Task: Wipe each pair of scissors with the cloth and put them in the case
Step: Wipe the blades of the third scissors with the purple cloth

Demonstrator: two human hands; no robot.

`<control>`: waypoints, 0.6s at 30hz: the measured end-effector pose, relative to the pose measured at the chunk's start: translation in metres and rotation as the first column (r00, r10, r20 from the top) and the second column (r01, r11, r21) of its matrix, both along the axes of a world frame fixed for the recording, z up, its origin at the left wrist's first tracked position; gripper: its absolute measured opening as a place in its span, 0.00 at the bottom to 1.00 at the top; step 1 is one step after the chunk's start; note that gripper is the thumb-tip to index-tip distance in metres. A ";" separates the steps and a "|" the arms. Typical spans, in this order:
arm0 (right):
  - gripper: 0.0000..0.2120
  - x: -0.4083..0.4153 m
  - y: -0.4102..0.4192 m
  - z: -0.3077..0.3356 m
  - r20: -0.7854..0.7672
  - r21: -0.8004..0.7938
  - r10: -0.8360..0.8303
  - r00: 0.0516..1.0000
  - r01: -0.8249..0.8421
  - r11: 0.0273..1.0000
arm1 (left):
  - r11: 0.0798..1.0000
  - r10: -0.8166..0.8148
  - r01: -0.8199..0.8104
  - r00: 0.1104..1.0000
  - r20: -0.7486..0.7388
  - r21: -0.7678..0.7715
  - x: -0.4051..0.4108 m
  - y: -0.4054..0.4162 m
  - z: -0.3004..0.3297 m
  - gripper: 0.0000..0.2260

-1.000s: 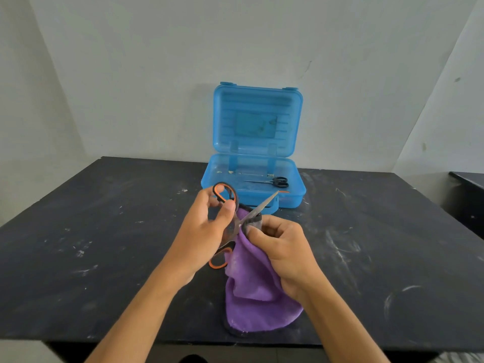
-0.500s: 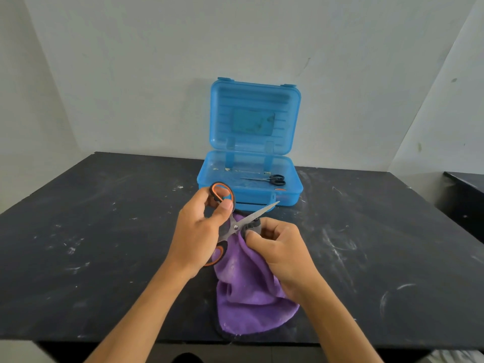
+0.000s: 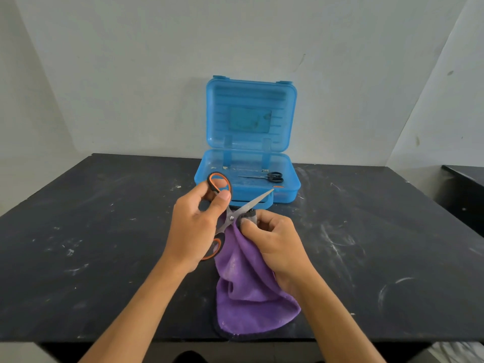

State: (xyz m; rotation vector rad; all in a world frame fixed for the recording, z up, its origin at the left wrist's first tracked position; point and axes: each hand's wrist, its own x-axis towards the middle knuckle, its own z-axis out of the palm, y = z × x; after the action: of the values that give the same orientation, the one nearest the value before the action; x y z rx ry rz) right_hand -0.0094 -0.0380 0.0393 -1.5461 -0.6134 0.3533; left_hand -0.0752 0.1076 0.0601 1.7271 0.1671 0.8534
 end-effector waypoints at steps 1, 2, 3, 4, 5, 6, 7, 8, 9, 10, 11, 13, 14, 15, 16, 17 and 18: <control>0.12 -0.001 0.002 0.001 -0.016 0.021 0.004 1.000 -0.003 1.000 | 1.000 0.000 0.000 1.000 0.003 0.004 0.000 0.001 0.002 0.07; 0.10 -0.002 0.003 0.001 -0.030 0.033 0.012 0.999 -0.011 0.999 | 1.000 0.002 -0.002 1.000 0.005 0.010 0.000 0.002 0.004 0.06; 0.09 -0.003 0.004 0.002 -0.039 0.038 0.019 0.999 -0.018 0.999 | 1.000 0.005 -0.006 1.000 0.009 0.016 0.000 0.003 0.005 0.04; 0.09 -0.004 0.004 0.003 -0.044 0.039 0.022 0.999 -0.020 0.999 | 1.000 0.012 -0.012 1.000 0.013 0.018 -0.001 0.004 0.007 0.04; 0.08 -0.004 0.004 0.003 -0.045 0.039 0.024 0.999 -0.022 0.999 | 1.000 0.019 -0.019 1.000 0.019 0.014 -0.001 0.004 0.008 0.03; 0.08 -0.004 0.003 0.004 -0.045 0.035 0.025 0.999 -0.023 0.999 | 1.000 0.025 -0.025 0.999 0.022 0.003 -0.001 0.003 0.008 0.03; 0.09 -0.004 0.002 0.003 -0.046 0.029 0.025 0.999 -0.024 0.999 | 0.999 0.030 -0.030 0.999 0.023 -0.011 -0.001 0.003 0.008 0.04; 0.09 -0.004 0.001 0.003 -0.051 0.023 0.024 0.998 -0.023 0.999 | 0.999 0.037 -0.037 0.999 0.025 -0.025 -0.001 0.002 0.007 0.04; 0.09 -0.004 0.000 0.001 -0.059 0.019 0.022 0.998 -0.021 1.000 | 0.998 0.046 -0.045 0.999 0.027 -0.035 -0.001 0.002 0.006 0.04; 0.10 -0.004 -0.002 -0.001 -0.068 0.014 0.020 0.997 -0.019 1.000 | 0.998 0.056 -0.055 0.998 0.028 -0.043 -0.001 0.002 0.005 0.05; 0.12 -0.005 -0.004 -0.004 -0.076 0.010 0.020 0.997 -0.019 1.000 | 0.997 0.066 -0.065 0.997 0.027 -0.050 -0.001 0.002 0.003 0.05; 0.15 -0.006 -0.009 -0.010 -0.087 0.019 0.027 0.996 -0.025 0.999 | 0.995 0.073 -0.072 0.997 0.021 -0.062 -0.001 0.002 0.001 0.05; 0.16 -0.006 -0.011 -0.012 -0.086 0.027 0.030 0.996 -0.027 0.999 | 0.995 0.072 -0.071 0.997 0.018 -0.064 -0.001 0.003 0.001 0.05; 0.18 -0.007 -0.012 -0.014 -0.083 0.032 0.030 0.996 -0.028 0.999 | 0.996 0.070 -0.069 0.997 0.014 -0.063 0.000 0.003 0.000 0.05; 0.18 -0.007 -0.014 -0.015 -0.078 0.035 0.028 0.997 -0.025 0.999 | 0.996 0.068 -0.068 0.998 0.011 -0.064 0.000 0.003 0.000 0.06; 0.18 -0.007 -0.015 -0.015 -0.074 0.035 0.024 0.997 -0.021 0.999 | 0.996 0.067 -0.066 0.998 0.009 -0.066 0.001 0.003 0.001 0.06; 0.19 -0.007 -0.015 -0.015 -0.071 0.033 0.019 0.997 -0.017 0.999 | 0.995 0.066 -0.065 0.998 0.007 -0.070 0.001 0.002 0.001 0.06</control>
State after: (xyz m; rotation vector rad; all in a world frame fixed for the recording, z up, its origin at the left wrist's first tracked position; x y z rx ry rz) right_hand -0.0163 -0.0533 0.0240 -1.4911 -0.5749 0.4086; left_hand -0.0743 0.1097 0.0614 1.6599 0.2463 0.8931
